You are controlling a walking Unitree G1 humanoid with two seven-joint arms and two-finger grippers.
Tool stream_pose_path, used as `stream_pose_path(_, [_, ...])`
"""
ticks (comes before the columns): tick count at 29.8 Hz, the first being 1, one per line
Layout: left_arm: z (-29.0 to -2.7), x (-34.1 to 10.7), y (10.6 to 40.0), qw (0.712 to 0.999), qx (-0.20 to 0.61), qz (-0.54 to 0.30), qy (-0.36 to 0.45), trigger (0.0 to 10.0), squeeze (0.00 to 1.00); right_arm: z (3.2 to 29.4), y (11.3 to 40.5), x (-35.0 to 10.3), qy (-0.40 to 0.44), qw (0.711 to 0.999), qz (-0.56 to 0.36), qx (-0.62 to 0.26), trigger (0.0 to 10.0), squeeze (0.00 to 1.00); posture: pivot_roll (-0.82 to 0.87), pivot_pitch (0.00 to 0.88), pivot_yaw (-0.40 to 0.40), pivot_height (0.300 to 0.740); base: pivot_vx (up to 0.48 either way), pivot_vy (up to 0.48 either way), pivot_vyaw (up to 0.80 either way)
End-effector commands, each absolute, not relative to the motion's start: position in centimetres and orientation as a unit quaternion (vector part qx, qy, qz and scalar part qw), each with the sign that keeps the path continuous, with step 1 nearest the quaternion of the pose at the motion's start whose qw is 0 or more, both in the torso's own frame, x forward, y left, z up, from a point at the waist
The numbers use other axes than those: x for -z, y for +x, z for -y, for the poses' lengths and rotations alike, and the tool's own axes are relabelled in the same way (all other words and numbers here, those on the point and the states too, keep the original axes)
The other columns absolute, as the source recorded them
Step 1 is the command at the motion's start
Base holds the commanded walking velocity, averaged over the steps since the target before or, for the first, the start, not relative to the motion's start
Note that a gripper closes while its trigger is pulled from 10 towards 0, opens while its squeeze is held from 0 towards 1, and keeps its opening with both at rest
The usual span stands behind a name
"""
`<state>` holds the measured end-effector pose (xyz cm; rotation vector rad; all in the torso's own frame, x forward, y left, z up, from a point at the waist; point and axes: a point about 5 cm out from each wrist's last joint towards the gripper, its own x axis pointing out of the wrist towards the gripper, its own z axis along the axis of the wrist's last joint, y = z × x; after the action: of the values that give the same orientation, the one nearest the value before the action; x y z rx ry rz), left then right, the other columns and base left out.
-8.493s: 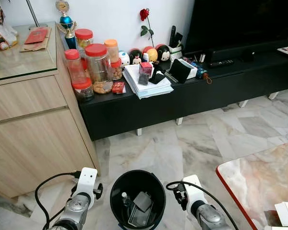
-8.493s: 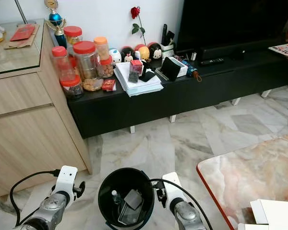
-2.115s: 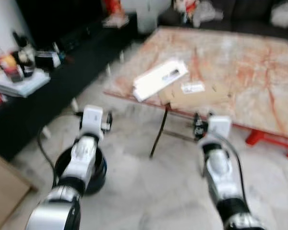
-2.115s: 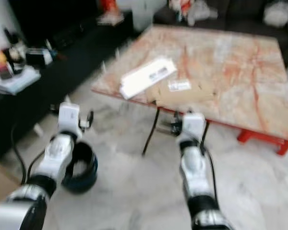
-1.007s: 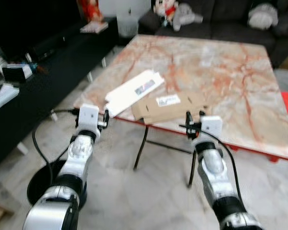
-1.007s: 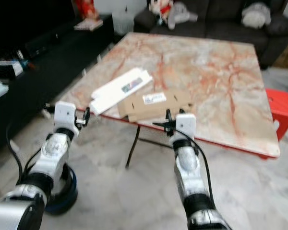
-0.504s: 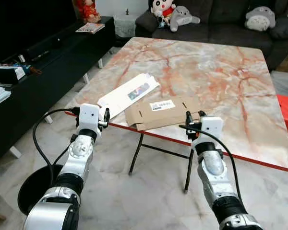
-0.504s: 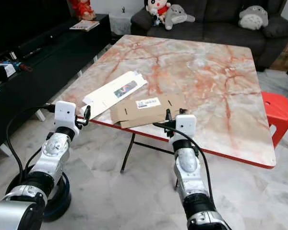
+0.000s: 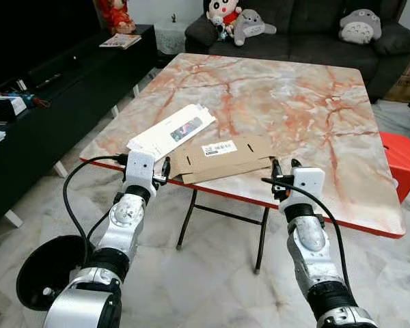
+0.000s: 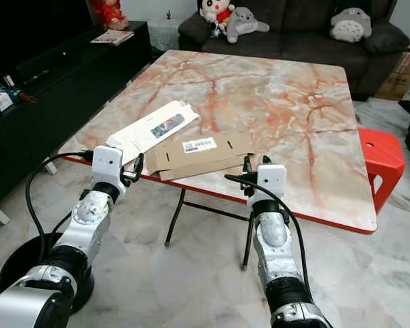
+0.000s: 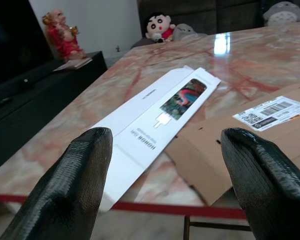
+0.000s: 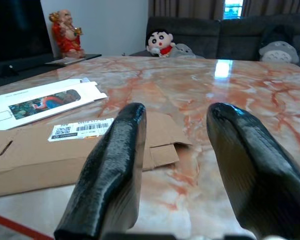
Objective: Picking trash to rubbish bin
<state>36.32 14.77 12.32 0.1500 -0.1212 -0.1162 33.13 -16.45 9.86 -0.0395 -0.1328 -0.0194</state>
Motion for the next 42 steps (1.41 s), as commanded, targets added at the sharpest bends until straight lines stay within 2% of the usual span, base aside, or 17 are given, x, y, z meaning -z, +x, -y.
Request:
stream_pose_path(1, [-15.25, -12.44, 36.44, 0.995, 0.051, 0.057, 0.071, 10.0, 0.0, 16.46, 33.48, -10.22, -0.016, 0.998, 0.066, 0.016, 10.0, 0.0, 0.17, 0.026, 0.03, 0.74, 0.0, 0.442, -0.8])
stream_pose_path(17, [-15.27, -12.28, 36.35, 0.995, 0.051, 0.054, 0.07, 10.0, 0.0, 16.29, 33.41, -10.1, -0.014, 0.998, 0.063, 0.011, 10.0, 0.0, 0.17, 0.014, 0.026, 0.74, 0.0, 0.461, -0.05])
stream_pose_path(21, [-15.19, -12.38, 36.37, 0.995, 0.053, 0.056, 0.071, 10.0, 0.0, 16.26, 33.4, -10.12, -0.011, 0.998, 0.066, 0.012, 10.0, 0.0, 0.17, 0.013, 0.027, 0.74, 0.0, 0.48, -0.8])
stream_pose_path(26, [-15.18, -12.57, 36.43, 0.994, 0.053, 0.06, 0.071, 10.0, 0.0, 16.11, 33.39, -10.15, -0.014, 0.998, 0.068, 0.011, 10.0, 0.0, 0.17, 0.018, 0.028, 0.74, 0.0, 0.398, 0.0])
stream_pose_path(42, [-14.85, -13.05, 36.58, 0.993, 0.059, 0.067, 0.071, 10.0, 0.0, 16.18, 33.38, -10.24, -0.01, 0.997, 0.07, 0.015, 10.0, 0.0, 0.17, 0.03, 0.031, 0.74, 0.015, 0.0, 0.0])
